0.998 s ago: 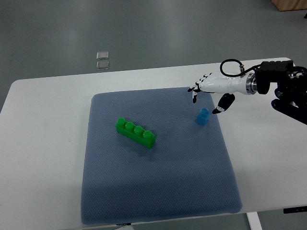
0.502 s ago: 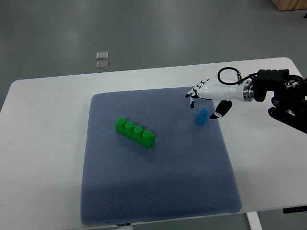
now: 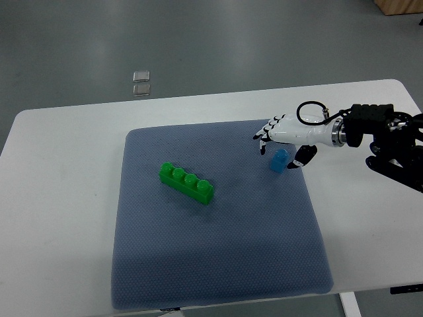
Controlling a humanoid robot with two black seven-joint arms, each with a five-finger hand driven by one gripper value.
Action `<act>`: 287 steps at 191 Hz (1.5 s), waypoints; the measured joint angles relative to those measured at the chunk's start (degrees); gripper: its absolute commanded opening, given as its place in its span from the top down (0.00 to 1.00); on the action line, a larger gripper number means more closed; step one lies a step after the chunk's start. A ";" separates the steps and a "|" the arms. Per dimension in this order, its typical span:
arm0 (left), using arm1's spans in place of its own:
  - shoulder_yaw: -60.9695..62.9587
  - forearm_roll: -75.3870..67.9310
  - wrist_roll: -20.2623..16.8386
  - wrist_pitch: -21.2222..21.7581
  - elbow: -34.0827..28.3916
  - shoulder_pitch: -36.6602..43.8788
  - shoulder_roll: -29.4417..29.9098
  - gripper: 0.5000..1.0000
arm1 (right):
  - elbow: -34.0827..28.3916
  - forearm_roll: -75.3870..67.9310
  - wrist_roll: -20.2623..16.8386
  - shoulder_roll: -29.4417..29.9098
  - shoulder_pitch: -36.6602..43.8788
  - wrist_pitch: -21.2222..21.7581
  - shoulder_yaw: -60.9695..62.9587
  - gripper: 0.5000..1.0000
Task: Stack blue block on green block with right hand
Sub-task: 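Lower the right hand around the blue block and close its fingers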
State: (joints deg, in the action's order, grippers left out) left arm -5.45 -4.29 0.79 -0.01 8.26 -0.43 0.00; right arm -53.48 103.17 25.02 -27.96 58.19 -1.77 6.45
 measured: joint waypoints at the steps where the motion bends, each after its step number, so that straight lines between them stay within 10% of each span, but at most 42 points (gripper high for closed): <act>1: 0.00 0.00 0.00 0.00 0.00 0.00 0.00 0.00 | 0.05 0.03 -0.01 0.01 -0.01 -0.04 0.00 0.18; 141: 0.00 0.00 0.00 0.02 0.00 0.01 0.00 0.00 | 2.44 0.63 -0.01 0.59 -0.79 -2.31 -0.90 0.20; 287: 0.00 0.00 0.01 0.02 0.00 0.01 0.00 0.00 | 2.86 0.63 -0.06 1.16 -0.63 -2.71 -1.87 0.46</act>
State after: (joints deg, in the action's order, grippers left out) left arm -5.45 -4.29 0.80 0.00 8.26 -0.43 0.00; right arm -50.62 103.81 24.96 -26.80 57.56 -4.48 4.58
